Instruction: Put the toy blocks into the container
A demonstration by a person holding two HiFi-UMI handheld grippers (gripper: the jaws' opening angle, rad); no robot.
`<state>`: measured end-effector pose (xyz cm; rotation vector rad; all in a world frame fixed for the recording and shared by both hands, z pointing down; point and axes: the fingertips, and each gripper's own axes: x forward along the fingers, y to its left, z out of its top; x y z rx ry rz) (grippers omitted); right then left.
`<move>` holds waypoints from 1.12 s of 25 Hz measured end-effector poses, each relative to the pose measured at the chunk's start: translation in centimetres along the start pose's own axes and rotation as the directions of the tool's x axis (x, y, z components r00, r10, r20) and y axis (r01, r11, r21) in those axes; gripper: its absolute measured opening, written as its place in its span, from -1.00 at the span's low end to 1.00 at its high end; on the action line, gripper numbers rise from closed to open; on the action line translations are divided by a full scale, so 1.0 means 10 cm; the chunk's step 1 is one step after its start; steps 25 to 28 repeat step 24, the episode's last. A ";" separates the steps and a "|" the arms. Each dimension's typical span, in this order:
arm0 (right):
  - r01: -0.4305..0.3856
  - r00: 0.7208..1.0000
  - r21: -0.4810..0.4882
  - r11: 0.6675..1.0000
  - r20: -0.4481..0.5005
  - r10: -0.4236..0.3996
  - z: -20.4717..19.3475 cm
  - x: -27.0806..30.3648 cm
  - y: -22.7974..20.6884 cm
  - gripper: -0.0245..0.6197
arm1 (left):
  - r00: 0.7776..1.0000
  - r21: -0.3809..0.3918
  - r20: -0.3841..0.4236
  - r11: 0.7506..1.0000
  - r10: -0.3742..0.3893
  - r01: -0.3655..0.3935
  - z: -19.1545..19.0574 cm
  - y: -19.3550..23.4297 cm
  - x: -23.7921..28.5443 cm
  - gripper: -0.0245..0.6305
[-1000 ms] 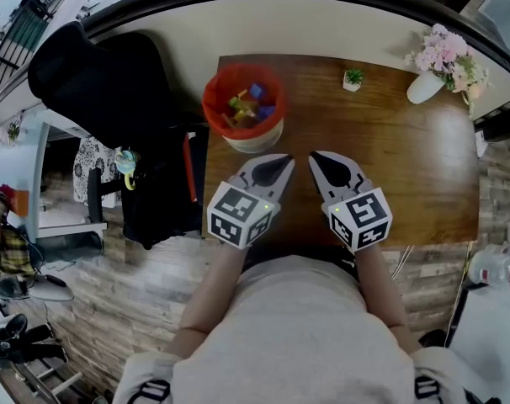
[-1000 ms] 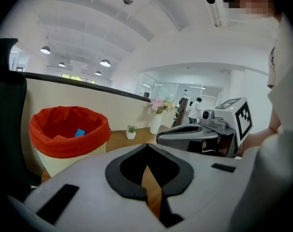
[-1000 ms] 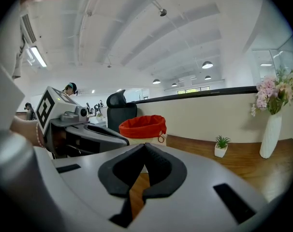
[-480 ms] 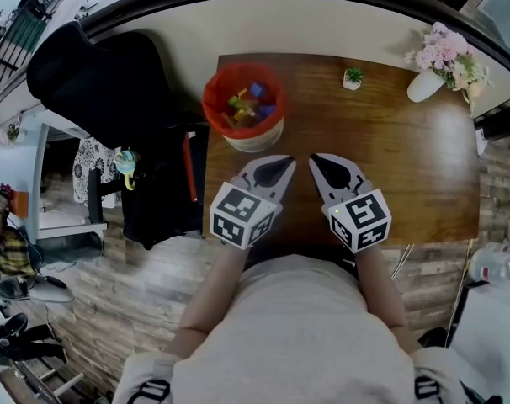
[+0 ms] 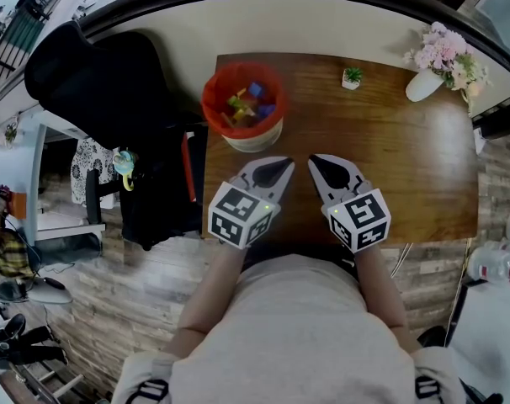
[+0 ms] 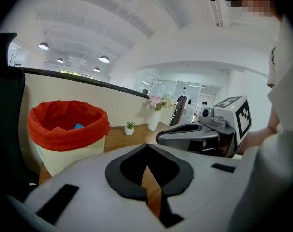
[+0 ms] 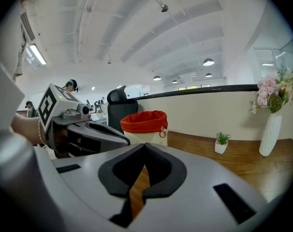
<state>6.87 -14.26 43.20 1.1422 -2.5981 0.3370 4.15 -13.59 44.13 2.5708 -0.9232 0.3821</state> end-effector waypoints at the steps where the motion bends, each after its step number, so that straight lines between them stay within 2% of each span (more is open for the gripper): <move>1: 0.000 1.000 0.000 1.000 -0.001 0.000 0.00 0.00 0.00 -0.90 | 1.000 0.000 -0.001 1.000 -0.002 0.002 0.00 -0.01 0.00 -0.88; 28: -0.023 1.000 0.022 0.999 -0.004 0.023 -0.01 -0.01 0.06 -0.90 | 1.000 0.001 -0.019 1.000 0.002 -0.002 -0.04 -0.01 -0.03 -0.88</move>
